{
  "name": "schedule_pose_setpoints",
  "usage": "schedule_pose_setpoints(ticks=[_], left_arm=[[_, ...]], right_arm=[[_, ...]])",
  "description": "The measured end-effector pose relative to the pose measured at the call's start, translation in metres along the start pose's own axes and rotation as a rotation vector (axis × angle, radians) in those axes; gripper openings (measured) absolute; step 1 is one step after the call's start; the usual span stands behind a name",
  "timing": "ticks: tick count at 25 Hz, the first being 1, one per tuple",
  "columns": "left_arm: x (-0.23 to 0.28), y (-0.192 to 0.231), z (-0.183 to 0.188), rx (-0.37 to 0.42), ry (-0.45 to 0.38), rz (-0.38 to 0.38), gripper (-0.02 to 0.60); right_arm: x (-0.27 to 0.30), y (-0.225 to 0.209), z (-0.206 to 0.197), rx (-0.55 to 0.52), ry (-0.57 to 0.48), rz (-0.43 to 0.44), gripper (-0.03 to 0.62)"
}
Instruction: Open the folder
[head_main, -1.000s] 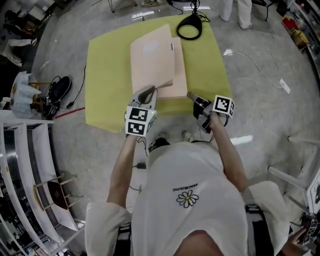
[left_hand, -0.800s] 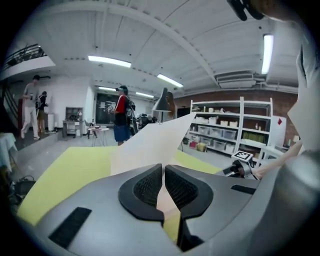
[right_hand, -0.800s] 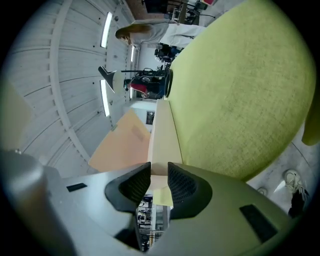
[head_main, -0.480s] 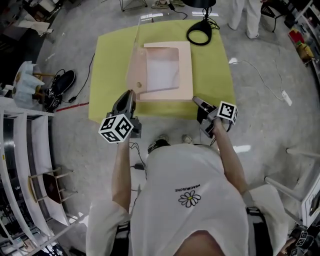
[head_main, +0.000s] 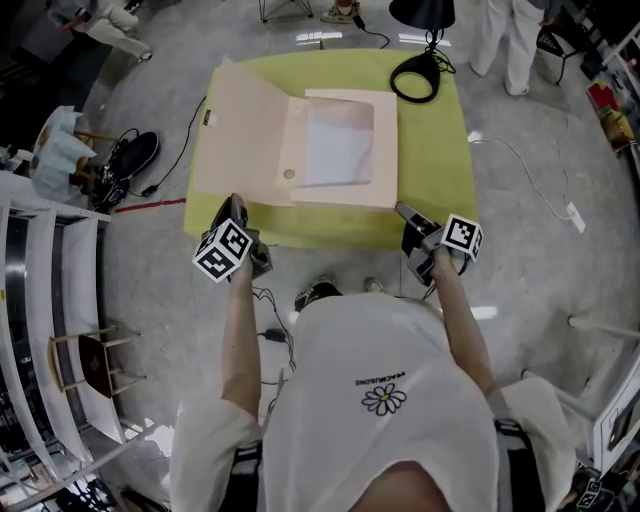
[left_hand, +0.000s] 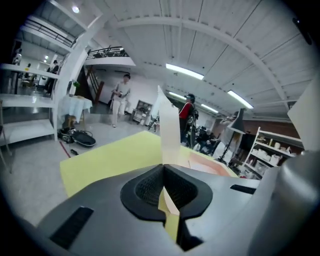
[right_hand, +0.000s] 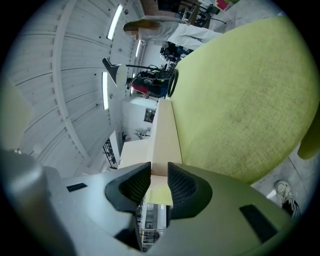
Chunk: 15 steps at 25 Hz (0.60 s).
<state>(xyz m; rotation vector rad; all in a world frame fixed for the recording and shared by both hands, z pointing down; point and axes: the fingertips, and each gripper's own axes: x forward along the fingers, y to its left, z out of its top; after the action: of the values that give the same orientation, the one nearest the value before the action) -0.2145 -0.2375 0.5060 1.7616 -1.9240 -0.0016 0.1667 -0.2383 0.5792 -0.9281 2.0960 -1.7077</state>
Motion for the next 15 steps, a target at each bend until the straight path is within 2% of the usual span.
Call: schedule_pose_setpoints(ticks=[4, 8, 15], left_arm=[[0.008, 0.017, 0.001, -0.029, 0.013, 0.075, 0.014], [0.015, 0.041, -0.006, -0.115, 0.053, 0.138, 0.015], [0.017, 0.075, -0.034, -0.215, 0.142, 0.225, 0.017]], right_arm=[[0.000, 0.003, 0.001, -0.035, 0.010, -0.023, 0.089], [0.000, 0.007, 0.000, -0.068, 0.020, -0.055, 0.089], [-0.001, 0.008, 0.001, -0.089, 0.017, -0.066, 0.087]])
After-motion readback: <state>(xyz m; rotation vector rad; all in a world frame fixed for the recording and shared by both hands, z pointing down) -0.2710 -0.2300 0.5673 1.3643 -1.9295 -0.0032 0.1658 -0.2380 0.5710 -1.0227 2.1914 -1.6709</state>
